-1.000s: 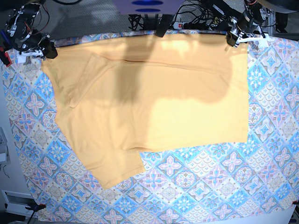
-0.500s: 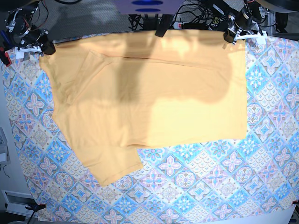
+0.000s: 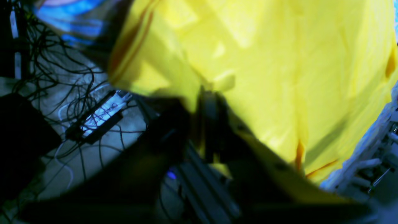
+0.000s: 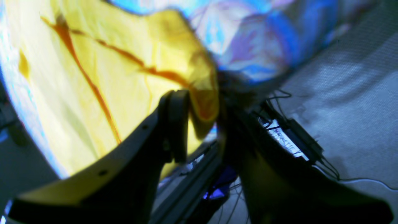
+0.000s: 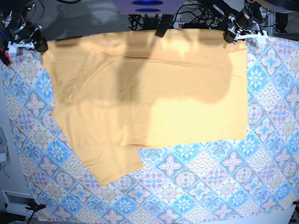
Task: Fold the T-shirt properly
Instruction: 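Pull the gripped shirt edge toward the robot with both grippers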
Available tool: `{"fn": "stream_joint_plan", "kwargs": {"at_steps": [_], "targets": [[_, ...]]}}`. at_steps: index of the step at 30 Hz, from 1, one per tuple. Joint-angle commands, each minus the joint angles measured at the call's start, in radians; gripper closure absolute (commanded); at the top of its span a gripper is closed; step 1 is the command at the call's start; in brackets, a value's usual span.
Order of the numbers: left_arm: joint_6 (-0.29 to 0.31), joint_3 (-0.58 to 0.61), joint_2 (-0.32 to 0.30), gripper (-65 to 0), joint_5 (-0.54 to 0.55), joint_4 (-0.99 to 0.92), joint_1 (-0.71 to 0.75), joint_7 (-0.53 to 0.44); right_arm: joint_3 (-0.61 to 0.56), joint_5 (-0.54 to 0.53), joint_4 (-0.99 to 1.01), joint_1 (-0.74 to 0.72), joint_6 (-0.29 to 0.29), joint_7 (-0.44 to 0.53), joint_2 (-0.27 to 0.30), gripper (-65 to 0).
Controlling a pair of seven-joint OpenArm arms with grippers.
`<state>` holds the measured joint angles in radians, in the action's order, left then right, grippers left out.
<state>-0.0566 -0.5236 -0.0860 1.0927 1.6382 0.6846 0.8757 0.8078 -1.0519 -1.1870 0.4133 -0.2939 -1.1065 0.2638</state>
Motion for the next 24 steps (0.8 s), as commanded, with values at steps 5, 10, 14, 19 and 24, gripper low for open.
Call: {"fn": "stream_joint_plan", "kwargs": {"at_steps": [5,10,14,19,24], "targets": [[0.004,-0.003,-0.008,-22.6,0.007,0.017,0.007,0.033,0.051,0.014,-0.012,0.011,0.002,0.007,0.019,-15.3],[0.005,-0.002,-0.013,-23.3,0.007,0.017,0.010,0.083,0.100,0.077,-0.012,0.008,0.002,0.007,0.019,-15.7],[0.018,-0.008,-0.034,-23.4,0.019,0.017,-0.019,0.191,0.104,0.080,-0.021,0.008,0.002,0.006,0.021,-15.7],[0.024,-0.008,-0.034,-23.4,0.066,0.017,-0.015,0.221,0.106,0.091,-0.107,0.017,0.002,0.007,0.019,-15.7],[0.024,-0.008,-0.034,-23.4,0.108,0.017,0.010,0.242,0.164,0.132,-0.146,0.022,0.002,0.006,0.018,-15.7]]}}
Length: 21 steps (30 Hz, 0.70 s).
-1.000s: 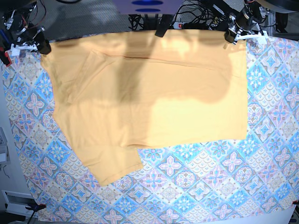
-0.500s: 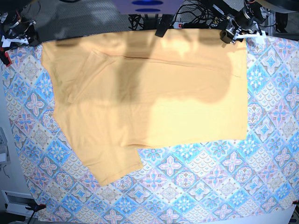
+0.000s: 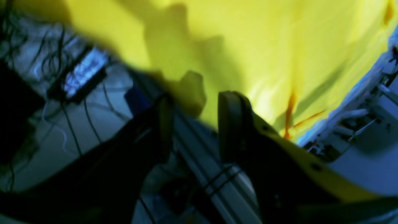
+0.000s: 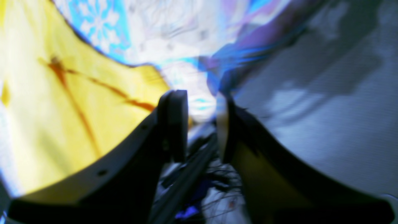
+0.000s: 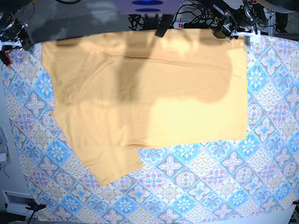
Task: Fold the T-shirt properly
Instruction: 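Pull the gripped shirt edge toward the robot with both grippers, then release the shirt edge and move both grippers along the shirt sides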
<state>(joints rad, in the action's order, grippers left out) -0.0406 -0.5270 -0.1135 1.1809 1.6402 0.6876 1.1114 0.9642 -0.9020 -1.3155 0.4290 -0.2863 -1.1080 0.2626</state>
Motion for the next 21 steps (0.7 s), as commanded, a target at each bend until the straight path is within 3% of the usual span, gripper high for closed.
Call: {"fn": "stream_joint_plan", "kwargs": {"at_steps": [1,11,21], "targets": [[0.008,-0.005,-0.007,-23.4,0.029,0.015,0.017,0.006,0.012,-0.018,-0.020,0.006,-0.006,0.007,0.019,-15.7],[0.008,-0.002,-0.007,-23.4,0.040,0.064,0.088,0.006,0.012,-0.018,-0.032,0.008,-0.006,0.007,0.019,-15.7],[0.008,0.000,-0.005,-23.4,0.083,0.225,0.091,0.006,0.006,-0.018,-0.230,0.006,-0.006,0.001,-0.013,-15.7]]}}
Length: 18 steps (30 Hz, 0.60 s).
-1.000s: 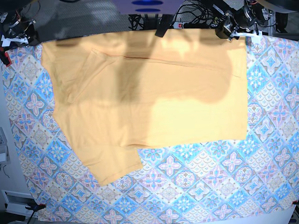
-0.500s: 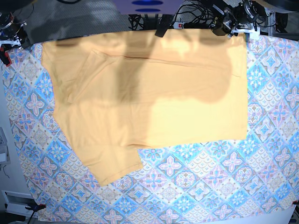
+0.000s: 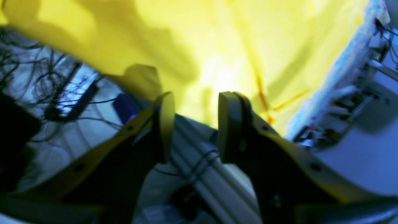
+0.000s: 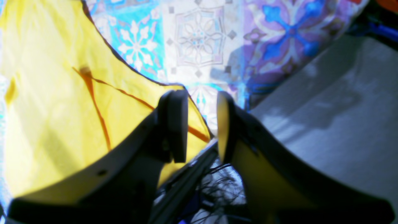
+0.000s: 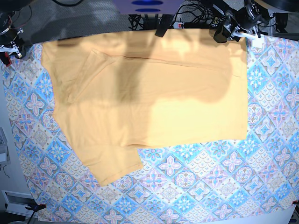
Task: Fold the T-shirt properly
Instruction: 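Release the shirt edge and move both grippers along the shirt sides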
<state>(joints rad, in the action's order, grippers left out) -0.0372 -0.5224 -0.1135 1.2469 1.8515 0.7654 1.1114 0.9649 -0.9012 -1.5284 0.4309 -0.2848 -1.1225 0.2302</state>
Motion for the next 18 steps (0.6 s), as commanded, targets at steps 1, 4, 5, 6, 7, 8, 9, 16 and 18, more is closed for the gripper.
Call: {"fn": "stream_joint_plan", "kwargs": {"at_steps": [1,4,5,6,7,8,9,16,18], "targets": [[0.004,-0.006,-0.005,-23.4,0.038,0.014,0.012,0.006,0.006,-0.019,-0.024,0.004,-0.008,0.015,0.013,-15.7],[0.004,-0.008,-0.013,-23.4,0.101,0.014,0.006,0.006,0.004,-0.019,-0.051,0.003,-0.008,0.015,0.010,-15.7],[0.004,-0.008,-0.013,-23.4,0.115,0.014,0.003,0.006,0.002,-0.019,-0.067,0.001,-0.008,0.015,0.010,-15.7],[0.004,-0.009,-0.013,-23.4,0.119,0.015,-0.004,0.006,-0.001,-0.019,-0.080,-0.008,-0.008,0.015,0.010,-15.7],[0.004,-0.009,-0.013,-23.4,0.118,0.015,-0.017,0.006,-0.011,-0.019,-0.093,-0.017,-0.008,0.015,0.010,-15.7],[0.003,-0.009,-0.013,-23.4,0.113,0.015,-0.030,0.006,-0.022,-0.019,-0.103,-0.025,-0.008,0.015,0.010,-15.7],[0.003,-0.009,-0.015,-23.4,0.112,0.015,-0.044,0.006,-0.031,-0.019,-0.111,-0.028,-0.008,0.015,0.010,-15.7],[0.003,-0.037,-0.036,-23.4,0.047,0.015,-0.179,0.005,-0.142,-0.019,-0.119,-0.111,-0.008,0.015,0.010,-15.7],[0.003,-0.055,-0.039,-23.4,0.018,0.014,-0.229,0.005,-0.183,-0.019,-0.119,-0.139,-0.008,0.015,0.010,-15.7]]}}
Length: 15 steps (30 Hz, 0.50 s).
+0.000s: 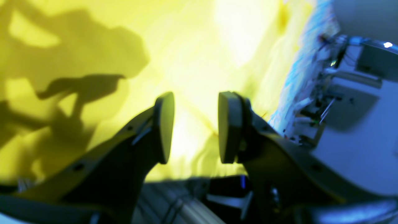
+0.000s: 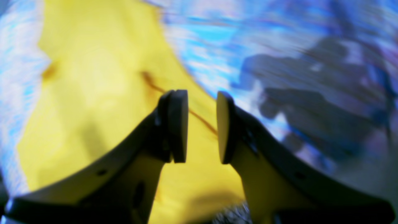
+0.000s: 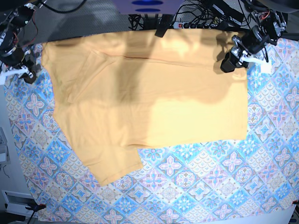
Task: Fold the T-shirt properly
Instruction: 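Release the shirt edge and move both grippers along the shirt sides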
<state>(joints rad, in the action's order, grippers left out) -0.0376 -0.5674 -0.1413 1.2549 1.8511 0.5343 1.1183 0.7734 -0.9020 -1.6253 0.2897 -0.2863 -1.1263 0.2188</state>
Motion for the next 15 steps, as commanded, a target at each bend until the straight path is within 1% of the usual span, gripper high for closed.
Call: {"fn": "stream_joint_plan", "kwargs": {"at_steps": [1,4,5,8,9,15], "targets": [[0.003,-0.018,-0.019,-23.4,-0.002,0.014,-0.016,-0.002,-0.010,-0.018,-0.022,-0.017,-0.006,0.019,0.021,-15.7],[0.003,-0.026,-0.034,-23.4,-0.037,-0.008,-0.089,-0.002,-0.076,-0.015,-0.013,-0.076,-0.006,0.024,0.021,-15.7],[0.003,-0.033,-0.039,-23.4,-0.045,-0.032,-0.118,-0.002,-0.099,0.004,-0.011,-0.100,-0.006,0.025,0.021,-15.7],[0.003,-0.065,-0.073,-23.4,-0.053,-0.138,-0.211,-0.002,-0.151,0.120,-0.011,-0.166,-0.008,0.025,0.021,-15.8],[0.003,-0.069,-0.082,-23.4,-0.053,-0.172,-0.237,-0.001,-0.164,0.145,-0.010,-0.180,-0.009,0.025,0.021,-15.8],[0.003,-0.065,-0.172,-23.4,-0.054,-0.367,-0.395,-0.001,-0.240,0.202,0.063,-0.261,-0.009,0.028,0.012,-15.8]]}}
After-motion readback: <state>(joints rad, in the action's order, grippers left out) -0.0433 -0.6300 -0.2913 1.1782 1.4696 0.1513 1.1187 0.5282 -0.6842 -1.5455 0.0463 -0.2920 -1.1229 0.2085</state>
